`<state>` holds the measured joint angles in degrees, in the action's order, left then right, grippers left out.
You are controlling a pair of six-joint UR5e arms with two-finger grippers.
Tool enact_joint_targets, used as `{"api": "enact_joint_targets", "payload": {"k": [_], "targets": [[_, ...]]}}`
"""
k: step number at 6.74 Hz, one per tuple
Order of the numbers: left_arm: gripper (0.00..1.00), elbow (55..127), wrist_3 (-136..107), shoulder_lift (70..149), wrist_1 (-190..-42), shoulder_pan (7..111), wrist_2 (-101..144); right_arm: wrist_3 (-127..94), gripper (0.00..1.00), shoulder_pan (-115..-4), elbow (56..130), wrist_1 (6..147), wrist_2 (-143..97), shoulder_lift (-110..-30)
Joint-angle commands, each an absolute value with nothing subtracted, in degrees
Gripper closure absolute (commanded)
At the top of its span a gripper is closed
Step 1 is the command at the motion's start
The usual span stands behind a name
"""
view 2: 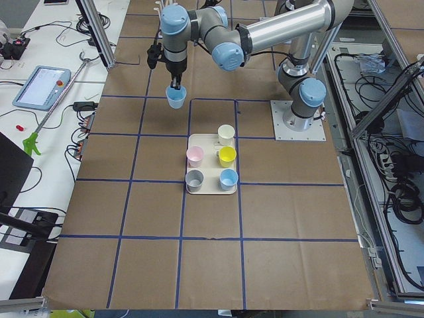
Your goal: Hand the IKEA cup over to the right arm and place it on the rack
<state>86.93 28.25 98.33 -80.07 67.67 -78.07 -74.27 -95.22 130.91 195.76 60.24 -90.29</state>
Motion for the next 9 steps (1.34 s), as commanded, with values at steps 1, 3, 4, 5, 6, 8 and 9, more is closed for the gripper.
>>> {"api": "enact_joint_targets", "payload": {"k": [1, 3, 4, 5, 6, 8, 9], "targets": [[1.0, 87.89, 28.56, 98.18, -70.87, 71.7, -66.76, -74.45, 0.0, -95.19, 130.87, 195.21, 60.99, -90.18], [1.0, 91.73, 28.56, 96.43, -60.7, 74.87, -54.19, -76.79, 0.0, -95.19, 131.13, 195.29, 61.52, -90.35], [1.0, 95.76, 28.65, 95.2, -52.47, 77.67, -50.4, -85.08, 0.0, -95.19, 132.26, 195.73, 64.39, -90.79], [1.0, 100.5, 28.57, 94.14, -43.68, 80.31, -47.84, -90.3, 0.0, -95.27, 133.75, 195.82, 65.47, -91.23], [1.0, 105.77, 28.56, 93.61, -35.24, 82.25, -44.42, -92.18, 0.0, -95.53, 134.47, 197.91, 65.91, -91.06], [1.0, 118.41, 28.48, 93.6, -14.52, 83.76, -35.65, -92.46, 0.0, -95.54, 134.3, 197.41, 65.92, -91.05], [1.0, 122.91, 27.95, 93.08, -6.67, 83.85, -32.72, -93.16, 0.0, -95.89, 134.04, 197.92, 66.0, -91.05]]}}
